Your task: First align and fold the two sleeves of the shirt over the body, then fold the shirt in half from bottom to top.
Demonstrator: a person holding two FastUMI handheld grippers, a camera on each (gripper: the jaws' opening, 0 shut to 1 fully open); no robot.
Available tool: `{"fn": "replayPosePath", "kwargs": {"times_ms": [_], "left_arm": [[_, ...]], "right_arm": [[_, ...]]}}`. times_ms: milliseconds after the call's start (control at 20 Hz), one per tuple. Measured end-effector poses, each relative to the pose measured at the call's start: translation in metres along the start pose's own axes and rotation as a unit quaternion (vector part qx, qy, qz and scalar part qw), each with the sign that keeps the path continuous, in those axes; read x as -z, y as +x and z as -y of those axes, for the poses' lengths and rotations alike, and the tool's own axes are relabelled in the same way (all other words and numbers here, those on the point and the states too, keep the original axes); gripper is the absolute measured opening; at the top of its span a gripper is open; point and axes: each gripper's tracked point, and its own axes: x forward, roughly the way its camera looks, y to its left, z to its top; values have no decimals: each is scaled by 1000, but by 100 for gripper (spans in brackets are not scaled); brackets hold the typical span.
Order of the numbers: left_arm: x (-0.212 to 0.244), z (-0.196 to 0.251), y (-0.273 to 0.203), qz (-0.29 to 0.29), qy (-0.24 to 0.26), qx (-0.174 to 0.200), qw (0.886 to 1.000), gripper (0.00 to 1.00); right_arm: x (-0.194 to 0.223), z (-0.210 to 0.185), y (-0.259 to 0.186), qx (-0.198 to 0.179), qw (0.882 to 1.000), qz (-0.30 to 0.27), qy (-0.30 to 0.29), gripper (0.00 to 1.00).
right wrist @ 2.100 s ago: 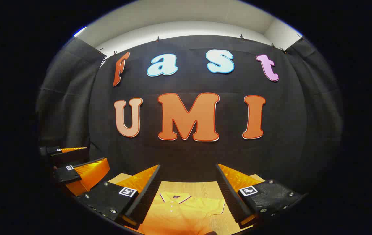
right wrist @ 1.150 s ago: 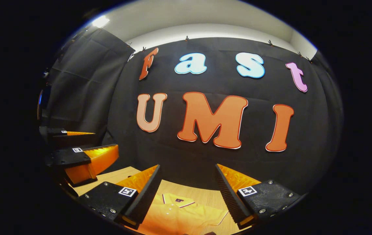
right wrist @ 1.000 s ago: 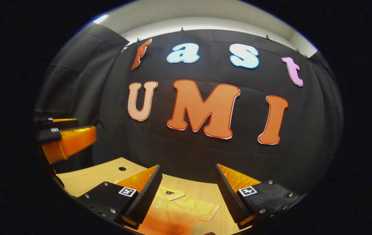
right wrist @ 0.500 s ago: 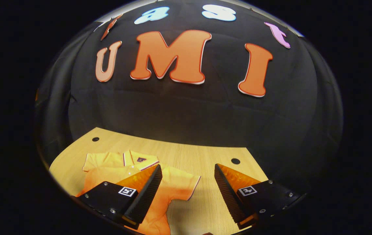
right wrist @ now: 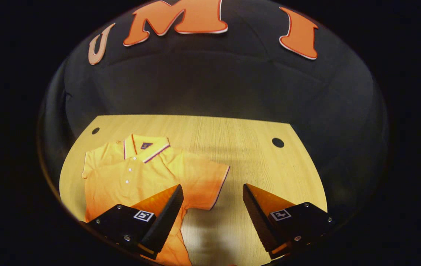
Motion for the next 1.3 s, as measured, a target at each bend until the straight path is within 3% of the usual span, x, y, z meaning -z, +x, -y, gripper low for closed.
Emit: {"fn": "replayPosePath", "kwargs": {"times_ms": [250,400,600,950,1000,1050,1200,1300], "left_arm": [[19,-16,-10,-36,-3,-39,999,99],[27,-17,-18,-48,4,-51,997,99],[40,-14,-26,-66,8,-64,996,98],[58,-18,-44,-100,5,-87,991,98],[59,-19,-49,-102,5,-91,991,98],[59,-20,-51,-102,5,-94,990,98],[60,-21,-55,-106,4,-100,989,98],[61,-20,-55,-109,6,-100,989,98]], "right_arm": [[10,-4,38,-26,998,-64,-7,99],[16,-6,54,-45,993,-108,28,94],[33,2,79,-38,982,-180,32,91],[42,4,110,-31,970,-237,29,90],[45,4,112,-28,968,-248,34,83],[48,2,114,-28,965,-259,43,83],[56,1,123,-26,959,-277,54,70],[59,3,126,-18,956,-288,49,70]]}}
